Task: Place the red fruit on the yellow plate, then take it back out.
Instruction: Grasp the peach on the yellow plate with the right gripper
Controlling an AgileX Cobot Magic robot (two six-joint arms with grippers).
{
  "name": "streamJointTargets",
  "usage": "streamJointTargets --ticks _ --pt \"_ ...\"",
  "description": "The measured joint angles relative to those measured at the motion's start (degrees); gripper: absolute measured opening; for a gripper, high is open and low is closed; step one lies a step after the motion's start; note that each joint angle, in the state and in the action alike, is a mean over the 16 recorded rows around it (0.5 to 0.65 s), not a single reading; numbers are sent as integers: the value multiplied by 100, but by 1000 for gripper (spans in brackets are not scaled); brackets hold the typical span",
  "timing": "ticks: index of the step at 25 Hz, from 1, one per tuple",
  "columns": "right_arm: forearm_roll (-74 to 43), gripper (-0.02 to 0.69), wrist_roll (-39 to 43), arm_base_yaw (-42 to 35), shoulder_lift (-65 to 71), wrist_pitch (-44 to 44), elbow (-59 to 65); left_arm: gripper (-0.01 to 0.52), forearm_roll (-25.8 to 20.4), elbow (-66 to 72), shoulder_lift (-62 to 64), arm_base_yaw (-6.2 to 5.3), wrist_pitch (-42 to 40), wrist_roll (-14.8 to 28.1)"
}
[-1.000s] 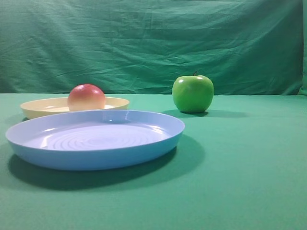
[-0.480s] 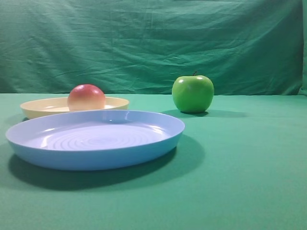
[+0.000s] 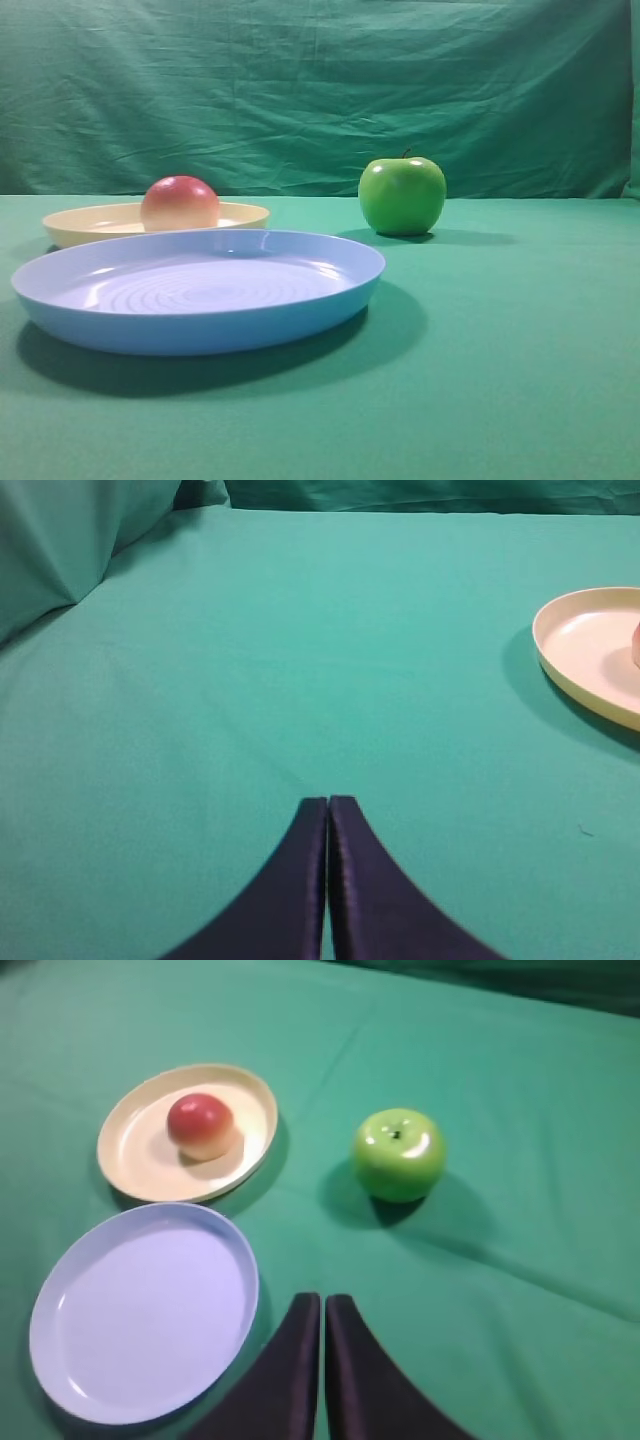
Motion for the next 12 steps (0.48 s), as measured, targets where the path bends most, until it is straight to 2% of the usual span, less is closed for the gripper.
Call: streamJointTargets --ticks 5,12 --pt "1245 0 -929 191 962 -441 -166 0 0 0 0 0 0 3" --pt "3616 0 -3167 225 2006 -876 -352 0 0 0 0 0 0 6"
